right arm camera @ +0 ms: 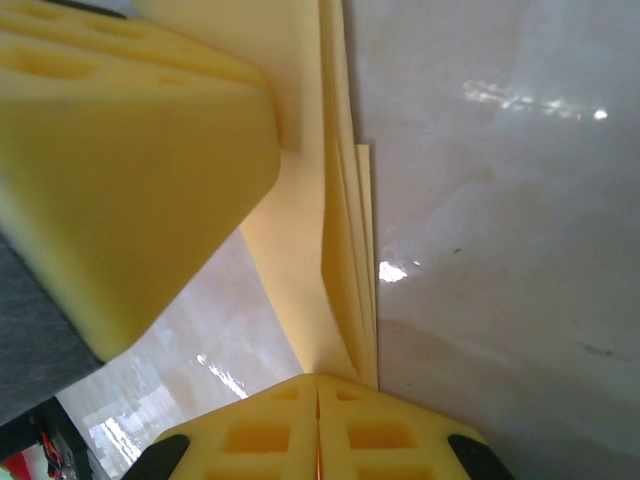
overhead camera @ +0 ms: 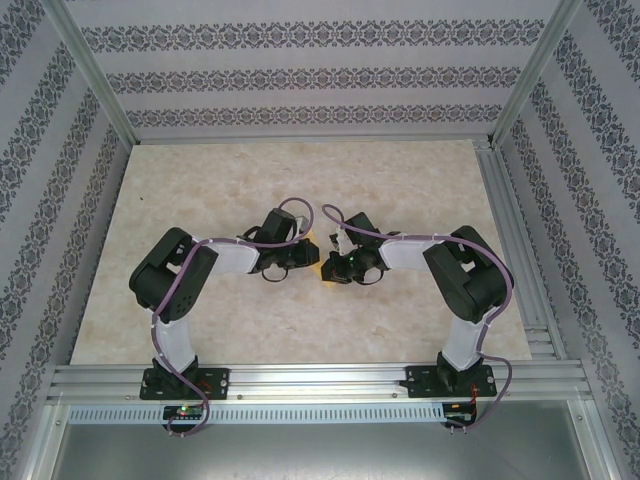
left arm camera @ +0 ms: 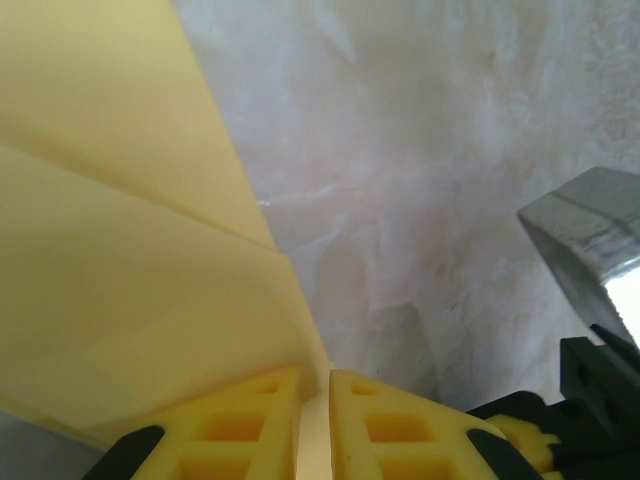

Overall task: Fold a paper plane with a square sheet of paper (pick it up from the middle)
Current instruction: Fold the wing for the fifth time at the center of the table.

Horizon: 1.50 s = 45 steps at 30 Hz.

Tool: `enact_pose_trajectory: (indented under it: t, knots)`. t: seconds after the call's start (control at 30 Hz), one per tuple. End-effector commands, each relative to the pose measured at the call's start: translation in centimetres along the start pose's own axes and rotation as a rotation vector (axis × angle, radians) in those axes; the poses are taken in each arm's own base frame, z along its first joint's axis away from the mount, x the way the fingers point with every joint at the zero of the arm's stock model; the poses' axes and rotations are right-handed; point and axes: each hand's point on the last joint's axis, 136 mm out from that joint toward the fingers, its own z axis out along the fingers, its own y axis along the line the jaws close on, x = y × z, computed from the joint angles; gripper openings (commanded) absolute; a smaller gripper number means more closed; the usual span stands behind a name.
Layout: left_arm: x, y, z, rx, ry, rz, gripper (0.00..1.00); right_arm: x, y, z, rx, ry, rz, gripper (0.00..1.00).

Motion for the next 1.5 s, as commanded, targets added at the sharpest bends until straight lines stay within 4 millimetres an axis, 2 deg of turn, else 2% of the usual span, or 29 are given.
enact_pose_trajectory:
  t: [0.0,0.1,0.2,0.43,0.57,0.77,0.93,1.1,1.3,1.47]
  knots:
    - [-0.4,0.2,0.5,-0.026,-0.008,0.007,0.16,5.2,-8.6,1.3,0.317,0.134,0.119,0.08]
    - [-0.2,1.1,0.5,-0.055,0.002,-0.003,0.16,4.7,-7.8,1.0,0.290,0.119,0.111,0.08]
    - [0.2,1.6,0.6,-0.077,0.011,-0.010,0.16,3.0,-5.8,0.2,0.235,0.065,0.088,0.09]
    - [0.9,2.5,1.0,-0.097,0.036,-0.025,0.15,-1.9,1.3,-2.8,0.007,-0.111,0.015,0.18]
    - [0.9,2.5,1.2,-0.095,0.043,-0.026,0.15,-3.1,3.2,-4.3,-0.035,-0.163,-0.022,0.19]
    - [0.9,2.4,1.2,-0.091,0.043,-0.026,0.15,-2.2,1.9,-2.3,-0.018,-0.095,0.006,0.12]
    - [0.8,2.2,1.3,-0.084,0.043,-0.025,0.15,-1.9,1.2,-0.8,-0.012,-0.059,0.019,0.11]
    - [0.3,2.0,1.0,-0.079,0.038,-0.017,0.16,-0.7,-1.5,-0.2,0.078,-0.018,0.056,0.11]
    - [-1.2,2.6,0.2,-0.076,0.023,0.005,0.18,2.3,-5.7,0.0,0.226,0.058,0.092,0.10]
    - [-2.5,3.5,0.2,-0.050,0.019,0.025,0.19,3.4,-7.1,0.3,0.258,0.086,0.113,0.10]
